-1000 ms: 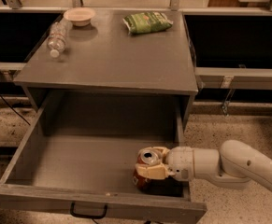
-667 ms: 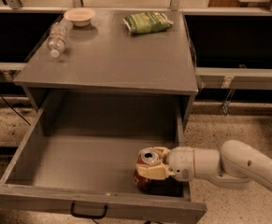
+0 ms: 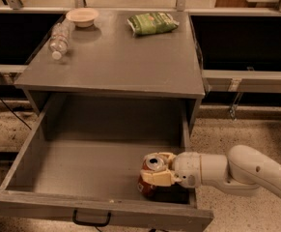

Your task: Place coke can into top drawer

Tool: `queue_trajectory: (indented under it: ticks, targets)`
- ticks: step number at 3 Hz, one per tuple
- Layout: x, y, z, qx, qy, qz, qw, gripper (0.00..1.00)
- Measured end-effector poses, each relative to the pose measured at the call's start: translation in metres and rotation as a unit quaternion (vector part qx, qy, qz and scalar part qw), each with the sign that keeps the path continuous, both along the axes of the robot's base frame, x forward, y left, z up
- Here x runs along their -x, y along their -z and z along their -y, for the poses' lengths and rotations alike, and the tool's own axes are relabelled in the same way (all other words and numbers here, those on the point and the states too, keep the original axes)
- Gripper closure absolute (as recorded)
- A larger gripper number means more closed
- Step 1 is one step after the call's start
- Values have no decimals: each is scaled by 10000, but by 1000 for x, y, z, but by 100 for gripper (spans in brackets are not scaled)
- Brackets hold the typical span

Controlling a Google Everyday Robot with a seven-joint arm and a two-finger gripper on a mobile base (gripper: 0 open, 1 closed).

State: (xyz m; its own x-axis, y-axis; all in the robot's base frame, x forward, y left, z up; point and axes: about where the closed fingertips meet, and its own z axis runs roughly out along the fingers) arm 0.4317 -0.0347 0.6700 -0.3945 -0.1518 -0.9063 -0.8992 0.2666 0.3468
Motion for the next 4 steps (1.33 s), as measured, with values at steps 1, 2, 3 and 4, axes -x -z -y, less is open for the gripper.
queue_trajectory:
  ticks: [1, 2, 3, 4]
  targets:
    - [0, 0, 0, 0, -1, 0, 10000, 35]
    - [0, 0, 0, 0, -1, 0, 10000, 13]
    - [0, 0, 0, 0, -2, 0, 10000, 0]
    - [0, 0, 0, 0, -2, 0, 10000, 0]
